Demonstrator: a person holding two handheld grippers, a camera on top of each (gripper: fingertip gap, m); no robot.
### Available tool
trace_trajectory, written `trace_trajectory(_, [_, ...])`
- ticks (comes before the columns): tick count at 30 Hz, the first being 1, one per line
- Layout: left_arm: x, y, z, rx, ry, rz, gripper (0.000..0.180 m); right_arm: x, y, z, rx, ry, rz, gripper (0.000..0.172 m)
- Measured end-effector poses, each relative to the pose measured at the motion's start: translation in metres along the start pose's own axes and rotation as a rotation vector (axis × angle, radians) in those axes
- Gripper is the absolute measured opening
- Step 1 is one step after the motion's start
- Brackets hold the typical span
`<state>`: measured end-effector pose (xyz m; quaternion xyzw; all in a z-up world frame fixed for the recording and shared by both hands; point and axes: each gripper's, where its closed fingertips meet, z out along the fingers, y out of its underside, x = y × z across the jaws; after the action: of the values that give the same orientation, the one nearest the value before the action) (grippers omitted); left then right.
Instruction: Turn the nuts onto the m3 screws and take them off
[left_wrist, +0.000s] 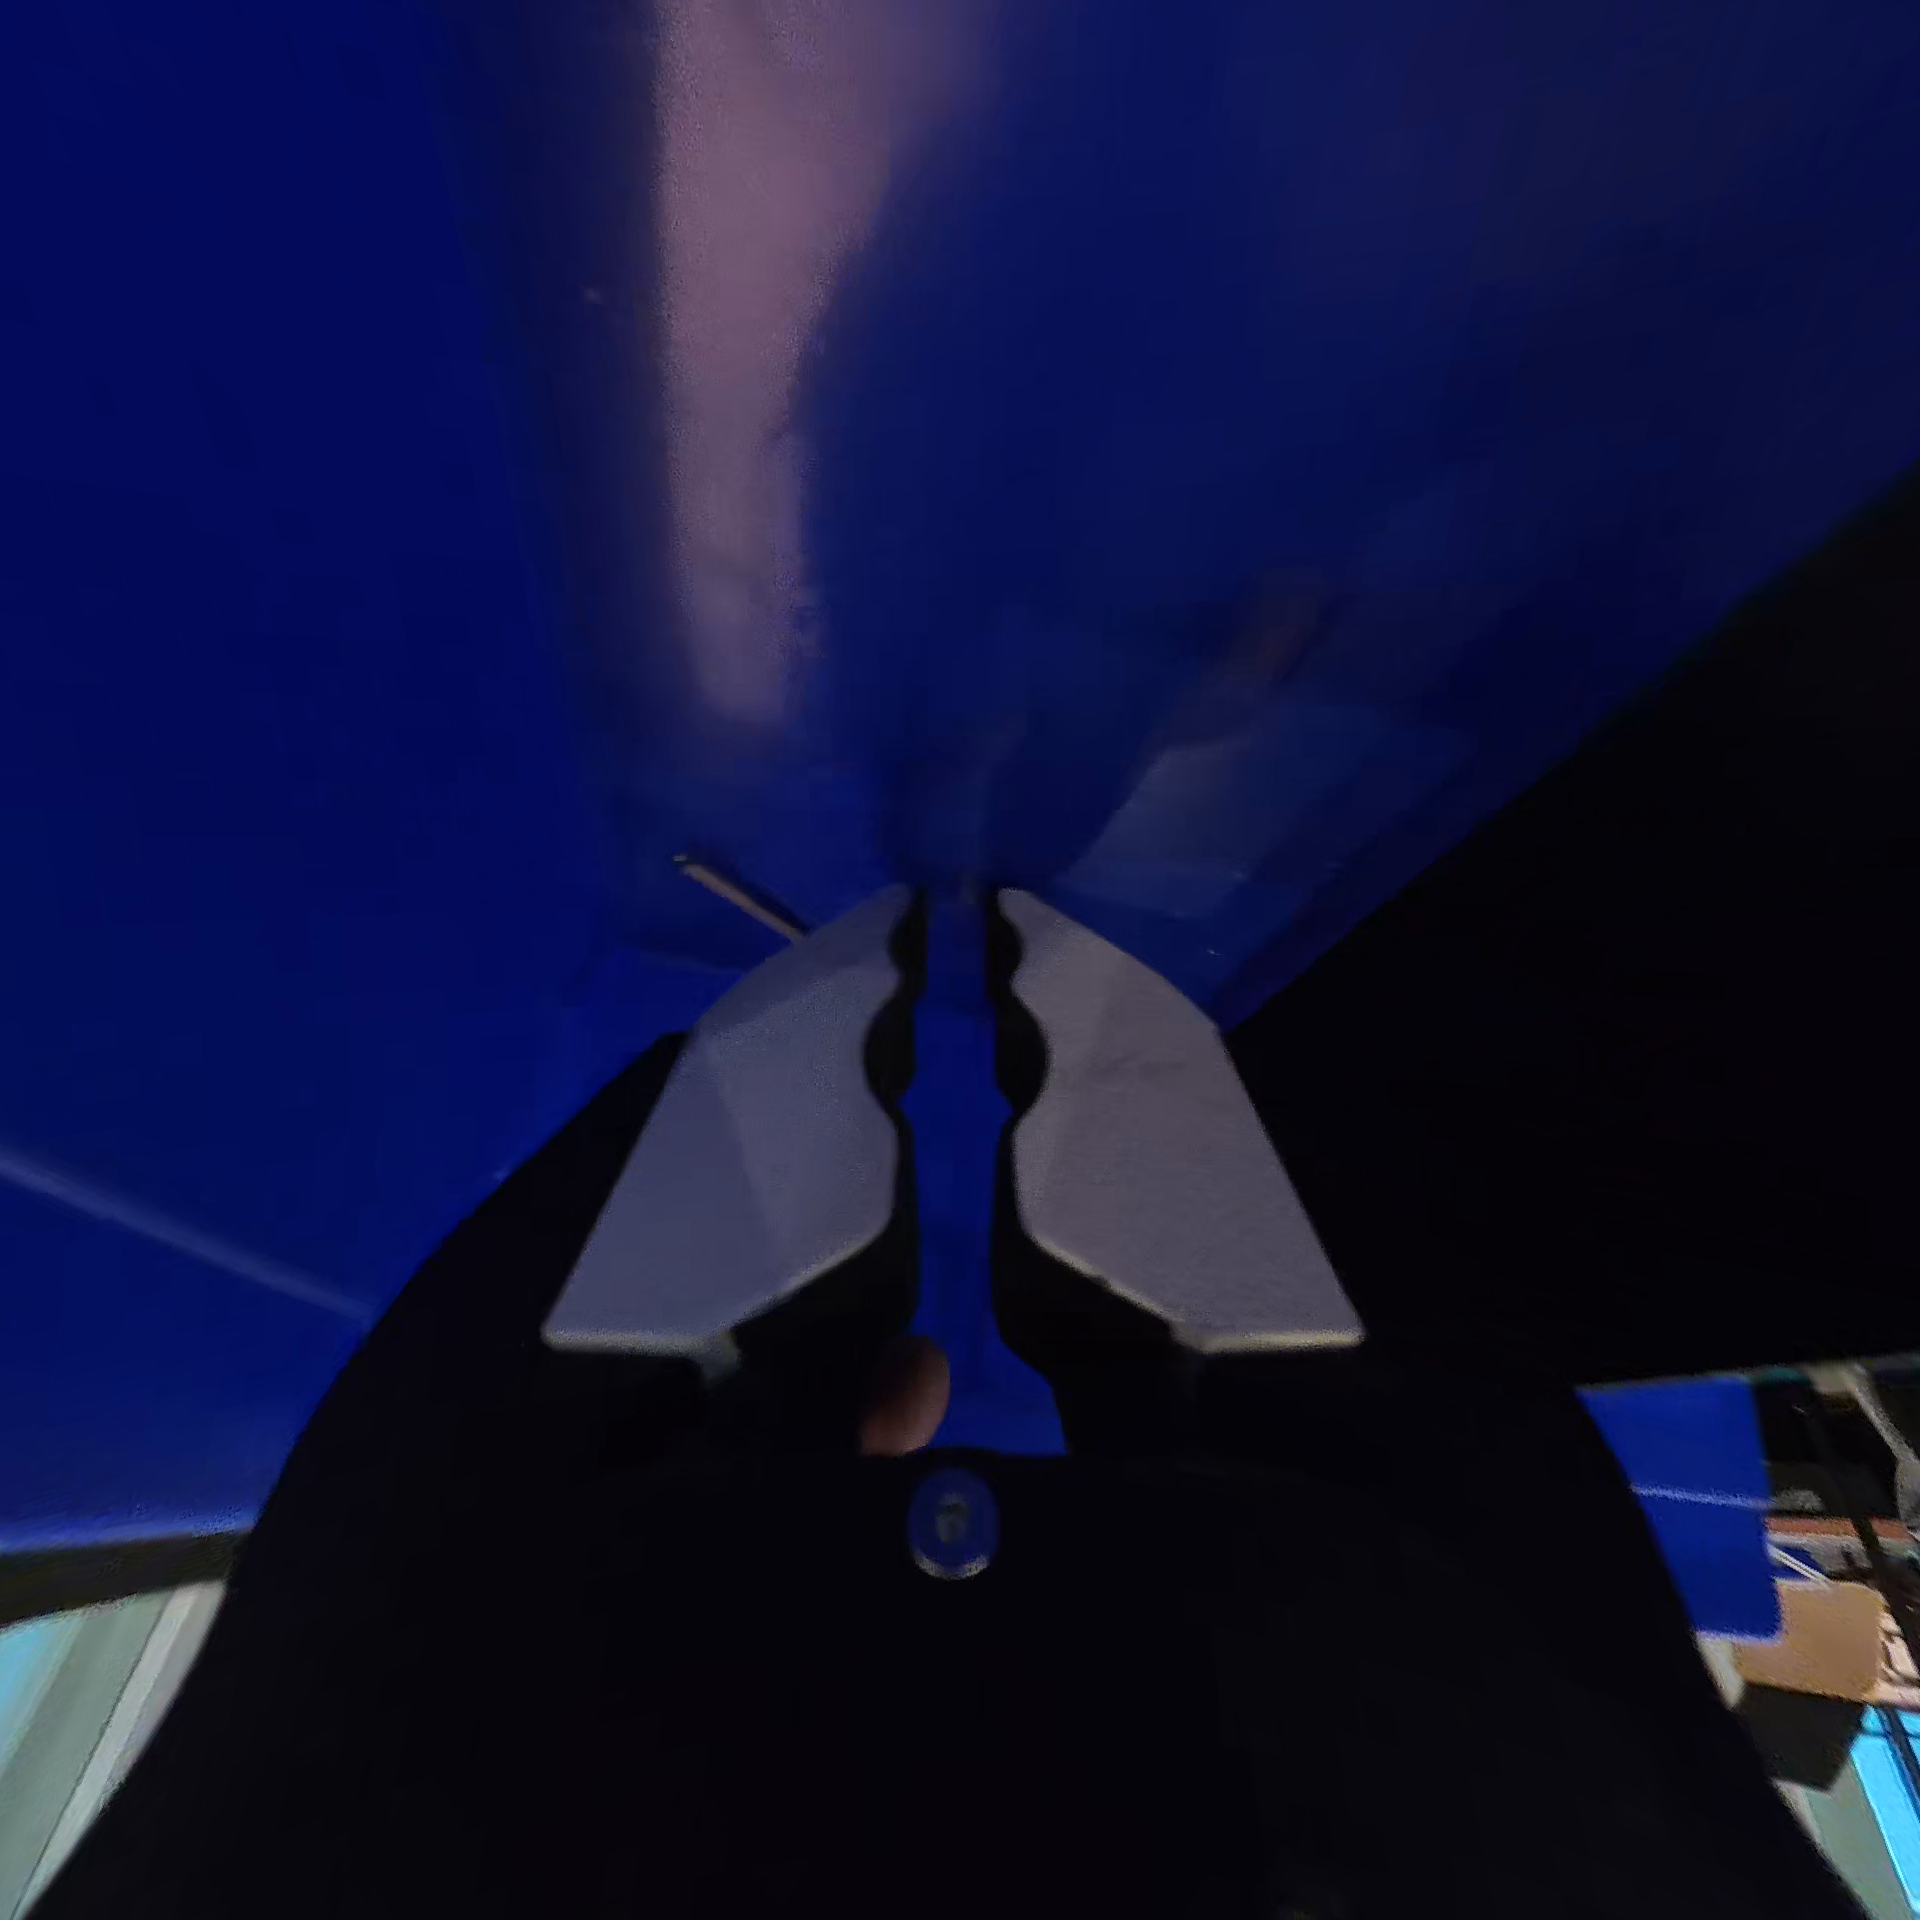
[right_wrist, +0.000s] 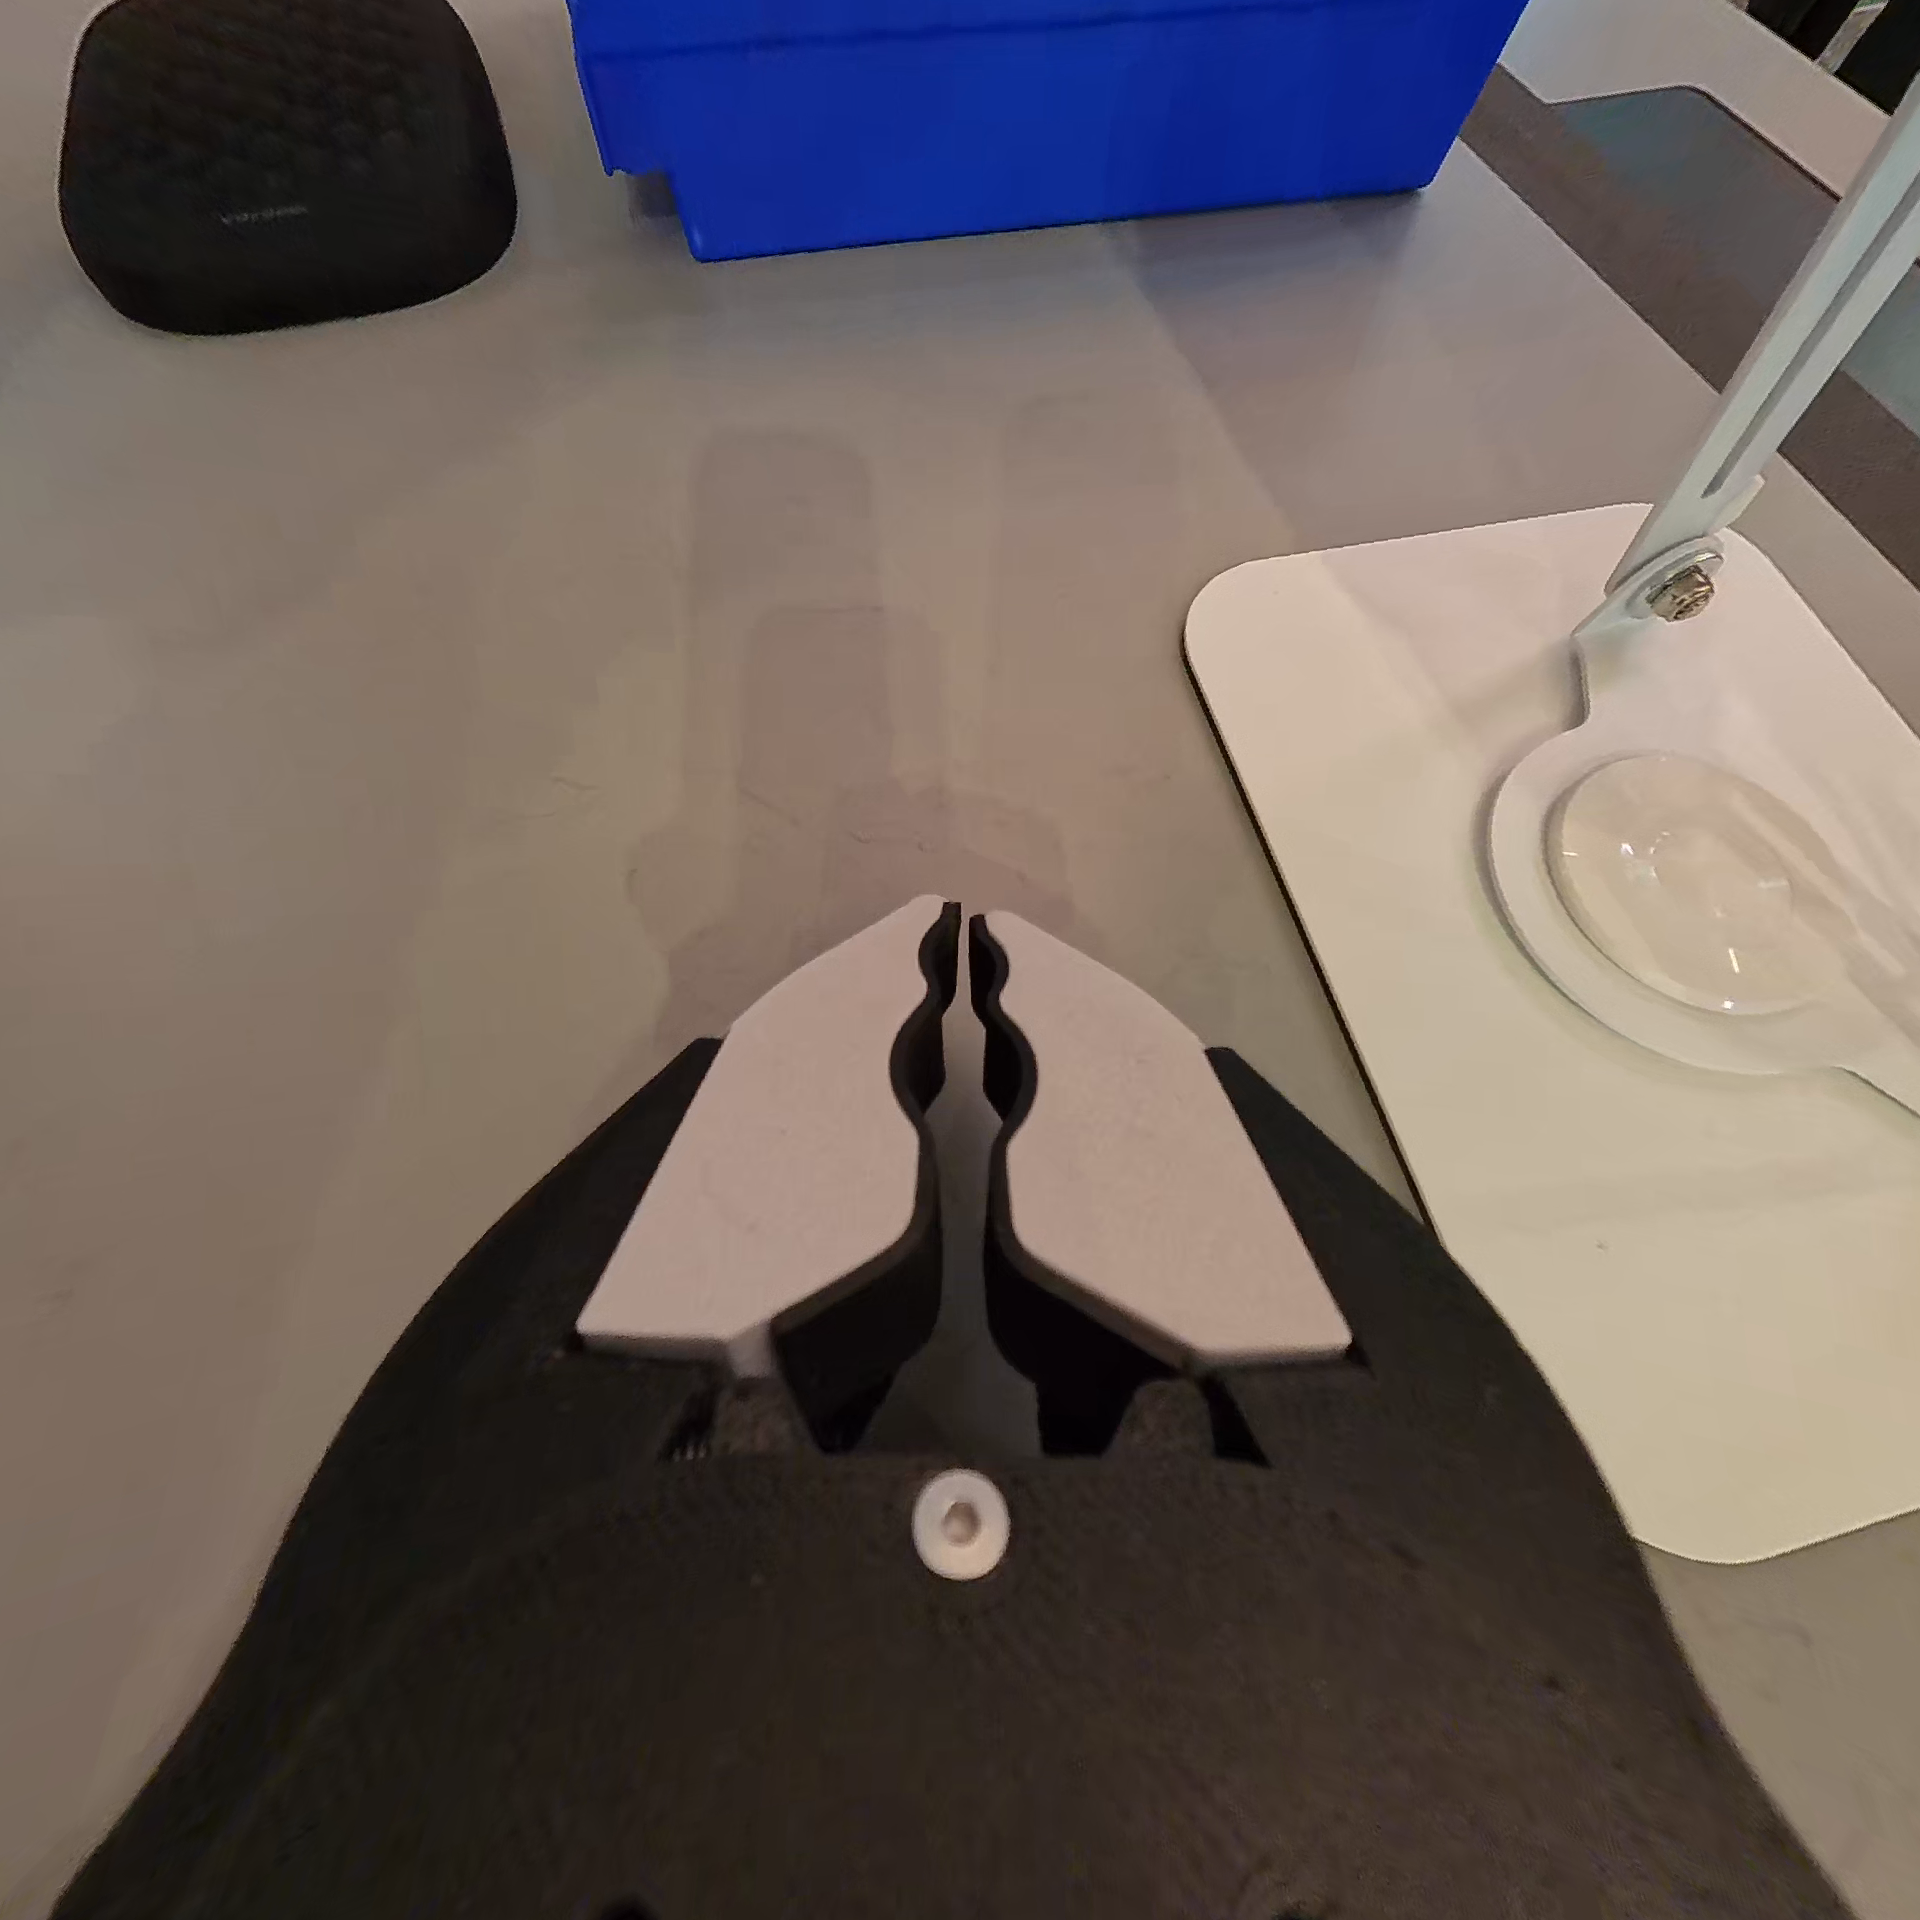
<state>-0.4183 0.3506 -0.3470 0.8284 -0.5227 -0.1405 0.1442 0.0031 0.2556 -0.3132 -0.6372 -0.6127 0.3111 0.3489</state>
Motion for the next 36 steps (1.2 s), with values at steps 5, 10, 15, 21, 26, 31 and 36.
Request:
trace_trajectory(5, [-0.013, 0.004, -0.009, 0.058, -0.057, -0.124, 0.040, 0.000, 0.000, 0.000, -0.003, 0.000, -0.005, 0.002])
trace_trajectory(10, [-0.021, 0.021, -0.004, -0.052, -0.036, -0.291, 0.056, -0.001, 0.001, 0.001, -0.011, -0.001, -0.009, 0.002])
trace_trajectory(15, [-0.012, 0.021, 0.006, -0.090, 0.082, -0.350, 0.083, -0.002, 0.002, 0.001, -0.015, -0.003, -0.013, 0.002])
trace_trajectory(21, [-0.004, 0.016, 0.011, -0.061, 0.208, -0.292, 0.088, -0.002, 0.002, 0.002, -0.018, -0.007, -0.013, 0.002])
trace_trajectory(26, [-0.002, 0.016, 0.011, -0.068, 0.223, -0.292, 0.094, -0.003, 0.002, 0.002, -0.020, -0.008, -0.015, 0.002])
trace_trajectory(31, [-0.007, 0.008, 0.003, -0.032, 0.129, -0.248, 0.086, -0.003, 0.003, 0.002, -0.023, -0.012, -0.012, 0.002])
trace_trajectory(36, [-0.015, 0.033, 0.010, -0.214, 0.019, -0.183, 0.102, -0.003, 0.003, 0.003, -0.030, -0.014, -0.015, 0.001])
